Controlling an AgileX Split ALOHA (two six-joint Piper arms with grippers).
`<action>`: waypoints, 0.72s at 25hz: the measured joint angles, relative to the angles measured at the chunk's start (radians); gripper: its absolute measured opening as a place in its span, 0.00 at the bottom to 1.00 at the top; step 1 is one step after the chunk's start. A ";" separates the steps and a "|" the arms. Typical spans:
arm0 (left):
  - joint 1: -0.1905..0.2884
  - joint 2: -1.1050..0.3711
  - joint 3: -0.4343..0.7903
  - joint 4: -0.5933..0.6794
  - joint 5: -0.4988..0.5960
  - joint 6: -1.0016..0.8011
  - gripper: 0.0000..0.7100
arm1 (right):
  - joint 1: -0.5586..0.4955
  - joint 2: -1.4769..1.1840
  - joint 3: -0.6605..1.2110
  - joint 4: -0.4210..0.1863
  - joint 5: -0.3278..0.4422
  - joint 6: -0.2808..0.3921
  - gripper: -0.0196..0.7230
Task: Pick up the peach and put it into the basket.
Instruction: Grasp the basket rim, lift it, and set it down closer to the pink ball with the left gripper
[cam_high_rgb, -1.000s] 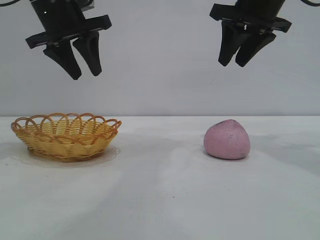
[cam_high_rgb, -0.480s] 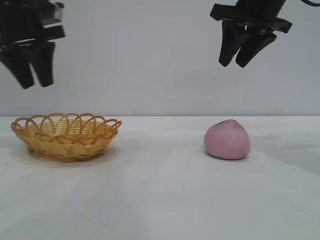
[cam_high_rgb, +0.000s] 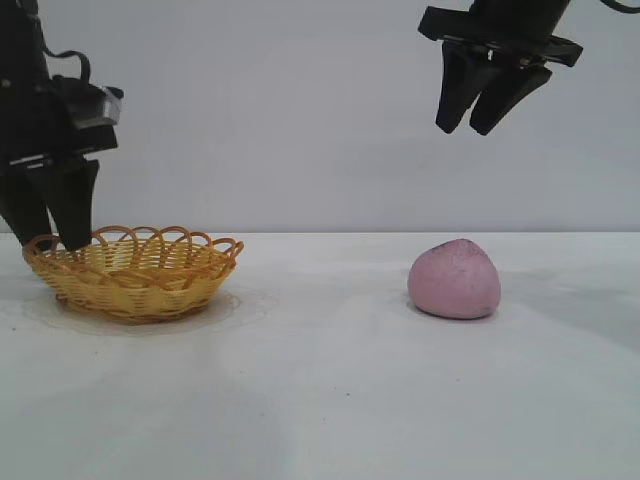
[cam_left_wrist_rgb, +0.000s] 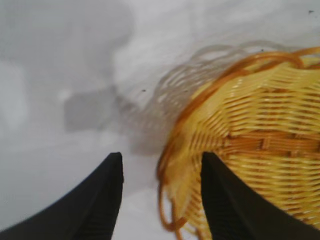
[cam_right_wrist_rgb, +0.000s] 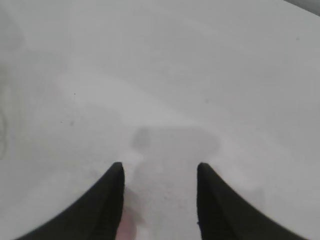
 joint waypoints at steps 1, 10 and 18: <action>0.001 -0.004 0.011 -0.031 -0.002 0.000 0.09 | 0.000 0.000 0.000 0.000 0.000 0.000 0.48; -0.013 -0.238 0.431 -0.566 -0.209 0.130 0.00 | 0.000 0.000 0.000 0.000 0.024 0.000 0.48; -0.126 -0.286 0.625 -0.784 -0.351 0.191 0.00 | 0.002 0.000 0.000 0.010 0.024 0.000 0.48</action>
